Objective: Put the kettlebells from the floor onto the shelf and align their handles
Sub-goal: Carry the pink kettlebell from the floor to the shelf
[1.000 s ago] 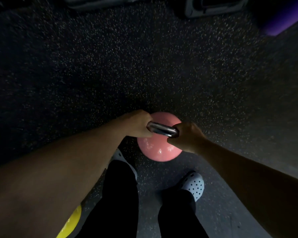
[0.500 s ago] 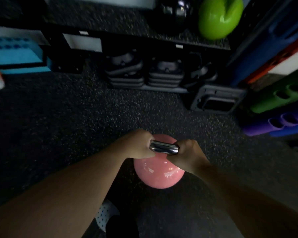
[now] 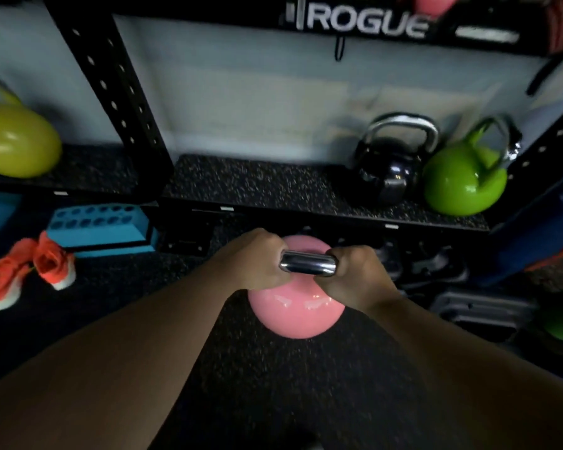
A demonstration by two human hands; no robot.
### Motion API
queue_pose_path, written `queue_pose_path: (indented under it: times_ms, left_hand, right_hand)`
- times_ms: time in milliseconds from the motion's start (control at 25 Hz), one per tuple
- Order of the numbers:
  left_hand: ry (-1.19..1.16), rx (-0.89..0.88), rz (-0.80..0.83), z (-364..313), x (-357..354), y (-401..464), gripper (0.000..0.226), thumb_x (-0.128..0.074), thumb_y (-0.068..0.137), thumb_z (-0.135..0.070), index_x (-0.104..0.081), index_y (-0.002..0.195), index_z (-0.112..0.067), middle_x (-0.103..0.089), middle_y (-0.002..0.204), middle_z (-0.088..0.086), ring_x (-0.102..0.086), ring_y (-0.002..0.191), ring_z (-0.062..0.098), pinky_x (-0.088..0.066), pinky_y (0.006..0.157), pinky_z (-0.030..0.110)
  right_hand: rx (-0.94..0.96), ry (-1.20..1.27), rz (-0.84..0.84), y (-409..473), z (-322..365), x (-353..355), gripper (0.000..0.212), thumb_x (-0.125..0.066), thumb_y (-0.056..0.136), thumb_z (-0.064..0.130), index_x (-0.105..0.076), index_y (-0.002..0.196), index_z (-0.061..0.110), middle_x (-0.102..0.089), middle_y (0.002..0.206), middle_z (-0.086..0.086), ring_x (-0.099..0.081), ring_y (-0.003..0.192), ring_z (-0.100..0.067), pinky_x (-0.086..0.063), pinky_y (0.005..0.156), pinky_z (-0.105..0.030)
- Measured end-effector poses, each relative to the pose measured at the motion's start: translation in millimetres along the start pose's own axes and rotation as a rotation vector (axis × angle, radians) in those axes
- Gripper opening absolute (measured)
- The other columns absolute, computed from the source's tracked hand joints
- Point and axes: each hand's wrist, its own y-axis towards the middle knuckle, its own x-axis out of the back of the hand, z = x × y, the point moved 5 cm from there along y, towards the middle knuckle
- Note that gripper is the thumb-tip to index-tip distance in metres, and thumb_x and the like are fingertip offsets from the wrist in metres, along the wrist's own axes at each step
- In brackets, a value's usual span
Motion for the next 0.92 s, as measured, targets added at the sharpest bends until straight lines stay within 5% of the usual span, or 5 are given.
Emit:
queue_pose_path:
  times_ms: [200, 640, 920]
  left_hand:
    - [0.062, -0.013, -0.075, 46.7, 73.5, 58.0, 0.026, -0.072, 0.075, -0.024, -0.052, 0.060, -0.030, -0.061, 0.060, -0.006, -0.060, 0.052, 0.010, -0.038, 0.043, 0.023]
    - [0.287, -0.056, -0.232, 176.9, 176.6, 166.4, 0.015, -0.072, 0.076, -0.033, -0.064, 0.082, -0.022, -0.063, 0.076, -0.003, -0.061, 0.071, 0.025, -0.030, 0.052, 0.028]
    - [0.262, -0.039, -0.324, 232.6, 197.5, 203.8, 0.020, -0.073, 0.080, -0.034, -0.064, 0.085, -0.017, -0.067, 0.076, 0.003, -0.062, 0.067, 0.027, -0.034, 0.054, 0.030]
  right_hand:
    - [0.087, -0.013, -0.075, 110.3, 15.3, 6.9, 0.007, -0.070, 0.072, 0.017, -0.069, 0.067, 0.012, -0.067, 0.056, -0.004, -0.062, 0.048, -0.021, -0.030, 0.043, -0.010]
    - [0.045, -0.095, -0.153, 300.0, 52.8, -32.2, 0.013, -0.072, 0.074, 0.022, -0.071, 0.082, 0.012, -0.072, 0.072, -0.012, -0.067, 0.068, -0.032, -0.037, 0.057, -0.023]
    - [-0.031, -0.065, -0.118, 366.8, 65.3, -57.8, 0.010, -0.072, 0.076, 0.017, -0.065, 0.081, 0.012, -0.057, 0.064, -0.004, -0.054, 0.060, -0.025, -0.033, 0.053, -0.025]
